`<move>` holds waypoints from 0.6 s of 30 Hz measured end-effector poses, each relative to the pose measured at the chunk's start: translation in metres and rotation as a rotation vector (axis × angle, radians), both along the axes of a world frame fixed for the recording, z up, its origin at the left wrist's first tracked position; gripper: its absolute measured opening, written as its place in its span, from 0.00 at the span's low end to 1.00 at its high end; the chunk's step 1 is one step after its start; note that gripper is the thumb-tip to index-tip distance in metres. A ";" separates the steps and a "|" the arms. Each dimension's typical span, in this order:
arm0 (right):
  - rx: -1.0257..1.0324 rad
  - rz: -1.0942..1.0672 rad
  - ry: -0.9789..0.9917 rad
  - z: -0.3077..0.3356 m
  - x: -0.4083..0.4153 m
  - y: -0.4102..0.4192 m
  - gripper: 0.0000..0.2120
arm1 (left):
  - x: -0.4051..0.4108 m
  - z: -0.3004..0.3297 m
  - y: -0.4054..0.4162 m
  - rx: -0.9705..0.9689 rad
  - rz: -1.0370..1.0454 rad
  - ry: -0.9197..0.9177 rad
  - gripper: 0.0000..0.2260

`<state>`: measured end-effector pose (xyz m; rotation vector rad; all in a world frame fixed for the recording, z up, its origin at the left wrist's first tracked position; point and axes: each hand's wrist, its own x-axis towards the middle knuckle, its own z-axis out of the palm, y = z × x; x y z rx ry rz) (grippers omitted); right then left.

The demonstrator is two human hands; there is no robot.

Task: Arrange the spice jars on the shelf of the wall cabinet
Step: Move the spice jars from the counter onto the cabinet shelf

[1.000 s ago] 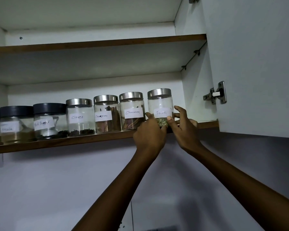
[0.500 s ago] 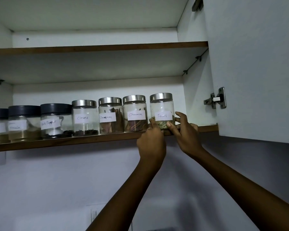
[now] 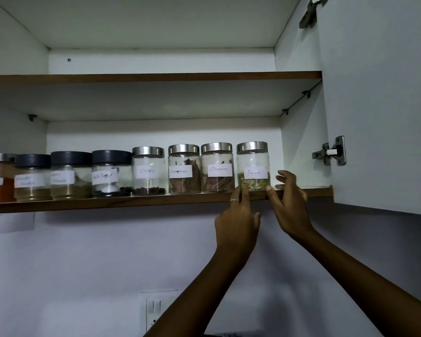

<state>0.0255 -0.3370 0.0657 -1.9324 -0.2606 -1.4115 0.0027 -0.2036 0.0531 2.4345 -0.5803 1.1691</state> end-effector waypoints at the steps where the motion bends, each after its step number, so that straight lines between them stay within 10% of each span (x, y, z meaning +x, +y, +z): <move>1: 0.045 -0.008 -0.058 -0.006 -0.005 0.004 0.20 | -0.003 -0.005 0.004 -0.016 -0.028 -0.040 0.28; 9: 0.027 0.009 -0.145 -0.072 -0.032 0.075 0.13 | -0.043 -0.062 0.066 -0.074 -0.214 -0.222 0.13; 18: -0.156 0.205 -0.014 -0.128 -0.047 0.217 0.12 | -0.065 -0.143 0.225 -0.123 -0.030 0.022 0.12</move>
